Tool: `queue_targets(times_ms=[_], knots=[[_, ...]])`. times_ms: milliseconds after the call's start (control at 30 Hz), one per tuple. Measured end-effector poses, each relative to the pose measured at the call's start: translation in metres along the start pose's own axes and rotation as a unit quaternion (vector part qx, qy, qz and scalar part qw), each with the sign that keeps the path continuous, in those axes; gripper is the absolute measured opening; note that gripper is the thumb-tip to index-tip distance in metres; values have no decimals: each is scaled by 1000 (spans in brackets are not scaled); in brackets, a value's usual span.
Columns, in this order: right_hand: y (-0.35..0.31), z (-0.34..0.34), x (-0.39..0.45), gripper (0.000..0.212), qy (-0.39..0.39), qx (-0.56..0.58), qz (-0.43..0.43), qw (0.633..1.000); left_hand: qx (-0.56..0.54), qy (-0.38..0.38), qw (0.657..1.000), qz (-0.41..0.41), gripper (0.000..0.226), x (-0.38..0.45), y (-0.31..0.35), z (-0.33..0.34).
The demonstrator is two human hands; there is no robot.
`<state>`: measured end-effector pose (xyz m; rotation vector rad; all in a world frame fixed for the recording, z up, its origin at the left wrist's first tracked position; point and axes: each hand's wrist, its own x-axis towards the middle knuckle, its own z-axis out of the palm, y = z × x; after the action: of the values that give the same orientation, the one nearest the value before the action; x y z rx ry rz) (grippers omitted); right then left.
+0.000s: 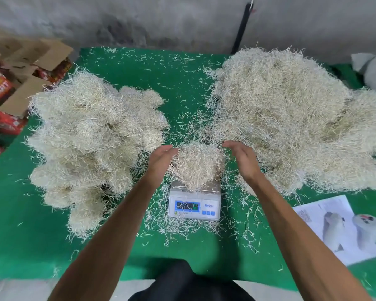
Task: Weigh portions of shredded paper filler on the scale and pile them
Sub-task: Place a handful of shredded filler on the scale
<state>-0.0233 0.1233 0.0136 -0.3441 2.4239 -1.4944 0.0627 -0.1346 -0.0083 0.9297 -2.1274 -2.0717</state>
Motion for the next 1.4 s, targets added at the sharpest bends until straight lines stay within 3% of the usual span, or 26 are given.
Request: queue_targets(times_ms=[100,233,367,467,633,900,1000,1100,1133,1200,1300,1367,1400], knots=[[3,0,-5,46,48,38,21,998,1,13,1000,-3,40,-3,0,2],[4,5,-1,63,83,-31,27,996,6,28,1000,-5,38,-5,-1,3],[11,9,2,59,90,-29,34,995,16,32,999,1,40,-5,-4,1],[15,12,4,45,97,-28,27,994,21,33,999,1,38,-3,-5,0],[17,17,9,46,92,-18,30,995,28,43,999,-1,14,1,-6,1],[17,37,13,54,59,-14,77,995,7,17,997,-75,58,-4,-10,16],[10,55,13,73,29,15,127,991,-8,-37,989,-143,76,-9,0,30],[-2,71,14,61,-34,85,120,989,-69,-113,971,-200,101,-6,14,48],[-8,73,16,59,-47,104,95,989,-95,-118,968,-200,109,-3,20,53],[-19,69,24,59,-36,149,61,986,-118,-47,974,-188,121,5,30,54],[-41,48,42,44,32,240,25,970,-126,46,980,-150,120,23,50,39],[-52,34,55,45,77,198,-9,977,-113,6,986,-122,119,33,64,29],[-56,31,62,50,69,165,-20,984,-115,-52,986,-109,119,35,72,27]])
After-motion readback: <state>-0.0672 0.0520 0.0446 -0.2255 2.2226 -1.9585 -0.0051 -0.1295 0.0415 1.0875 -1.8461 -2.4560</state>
